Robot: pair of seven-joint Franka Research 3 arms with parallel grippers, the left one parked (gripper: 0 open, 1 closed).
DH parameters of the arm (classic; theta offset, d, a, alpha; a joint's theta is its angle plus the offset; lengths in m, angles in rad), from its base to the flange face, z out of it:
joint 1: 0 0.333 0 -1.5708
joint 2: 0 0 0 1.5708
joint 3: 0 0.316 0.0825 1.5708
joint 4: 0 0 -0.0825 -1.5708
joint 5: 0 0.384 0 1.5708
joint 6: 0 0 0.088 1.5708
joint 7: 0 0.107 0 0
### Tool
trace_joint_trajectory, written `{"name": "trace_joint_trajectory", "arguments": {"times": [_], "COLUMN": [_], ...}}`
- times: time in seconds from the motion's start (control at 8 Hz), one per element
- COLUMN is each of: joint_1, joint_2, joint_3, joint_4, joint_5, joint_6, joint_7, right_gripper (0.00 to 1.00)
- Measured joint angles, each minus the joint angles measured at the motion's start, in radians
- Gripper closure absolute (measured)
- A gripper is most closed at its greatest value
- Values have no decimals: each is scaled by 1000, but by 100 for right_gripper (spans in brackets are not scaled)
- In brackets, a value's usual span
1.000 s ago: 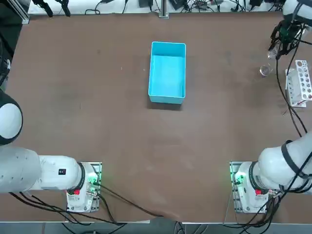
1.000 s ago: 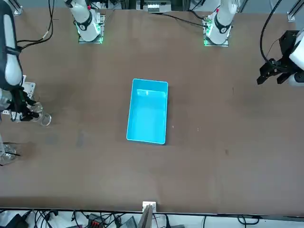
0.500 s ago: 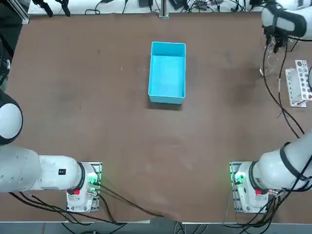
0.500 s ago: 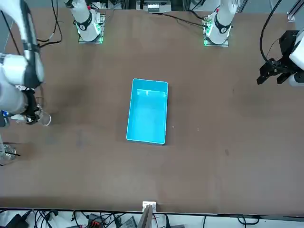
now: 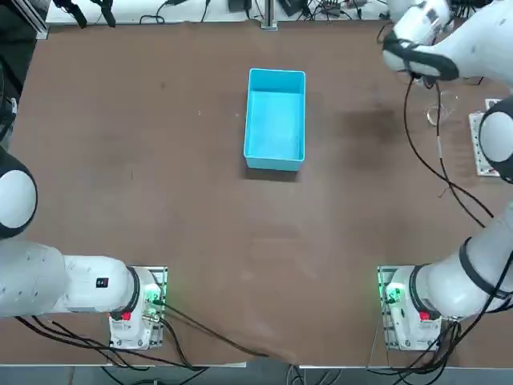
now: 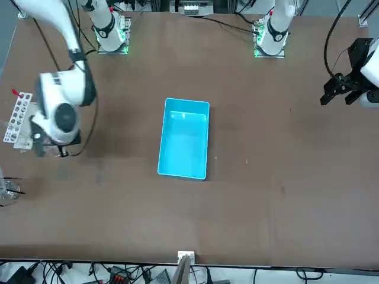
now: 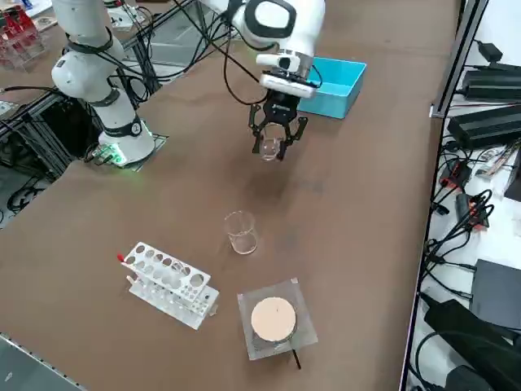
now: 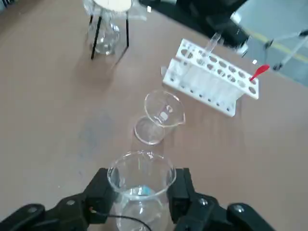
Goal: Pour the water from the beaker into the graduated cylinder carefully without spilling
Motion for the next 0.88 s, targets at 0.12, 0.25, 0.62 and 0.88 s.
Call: {"name": "trace_joint_trajectory", "arguments": {"times": [0.12, 0.25, 0.62, 0.88], "joint_1": [46, 86, 167, 197], "joint_2": [31, 57, 155, 237], "joint_3": [0, 0, 0, -1], "joint_4": [0, 0, 0, 1], "joint_5": [-58, -111, -270, -318], "joint_6": [-14, -17, -19, -1], "joint_7": [92, 165, 427, 583], "right_gripper": [39, 39, 39, 39]}}
